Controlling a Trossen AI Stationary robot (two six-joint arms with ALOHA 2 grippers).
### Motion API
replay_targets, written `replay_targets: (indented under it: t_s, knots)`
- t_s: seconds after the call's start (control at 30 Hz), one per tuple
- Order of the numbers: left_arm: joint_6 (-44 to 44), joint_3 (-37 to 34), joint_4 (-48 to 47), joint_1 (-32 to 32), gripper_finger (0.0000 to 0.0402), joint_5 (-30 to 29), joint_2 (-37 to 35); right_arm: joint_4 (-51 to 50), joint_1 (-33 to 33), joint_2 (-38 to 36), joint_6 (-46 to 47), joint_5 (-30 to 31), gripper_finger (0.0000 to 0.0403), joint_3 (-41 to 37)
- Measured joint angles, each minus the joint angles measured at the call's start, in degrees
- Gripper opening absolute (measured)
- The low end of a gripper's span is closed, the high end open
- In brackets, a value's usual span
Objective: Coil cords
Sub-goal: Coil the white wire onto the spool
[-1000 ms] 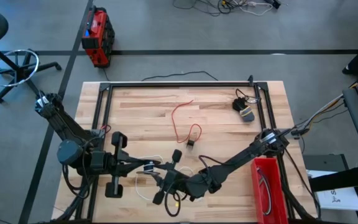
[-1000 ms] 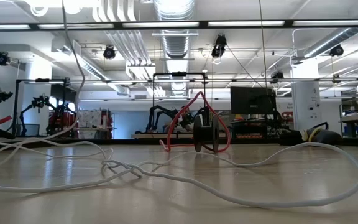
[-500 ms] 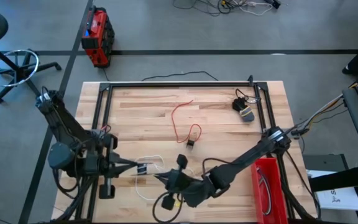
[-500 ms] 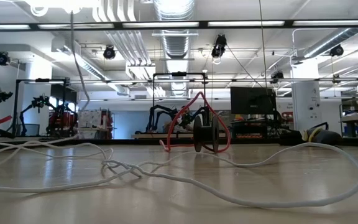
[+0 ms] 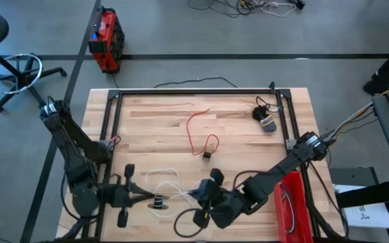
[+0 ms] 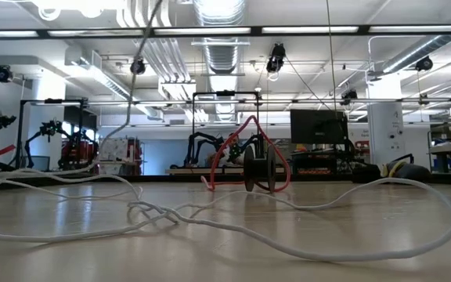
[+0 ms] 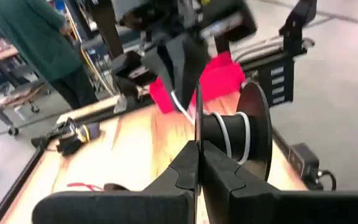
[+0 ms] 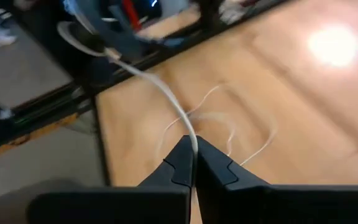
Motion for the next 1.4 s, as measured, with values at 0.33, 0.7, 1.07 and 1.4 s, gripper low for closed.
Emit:
replay_targets:
  t_s: [0.33,0.7,1.07,1.4]
  knots:
    - [-11.69,0.00,-8.85,11.05,0.0000,7.02,8.98,0.77,-0.18,0.05,8.43,-6.42,0.0000,0.00]
    - [-17.51,0.15,-3.23,21.65,0.0000,8.99,18.84,4.55,-2.64,2.32,8.05,-2.19,0.0000,0.00]
    - [-26.41,0.32,4.28,24.54,0.0000,6.49,17.27,5.25,-3.75,5.89,6.83,5.55,0.0000,0.02]
    - [-21.93,0.34,16.95,24.85,0.0000,6.53,16.22,5.08,-0.60,6.36,0.48,9.35,0.0029,0.02]
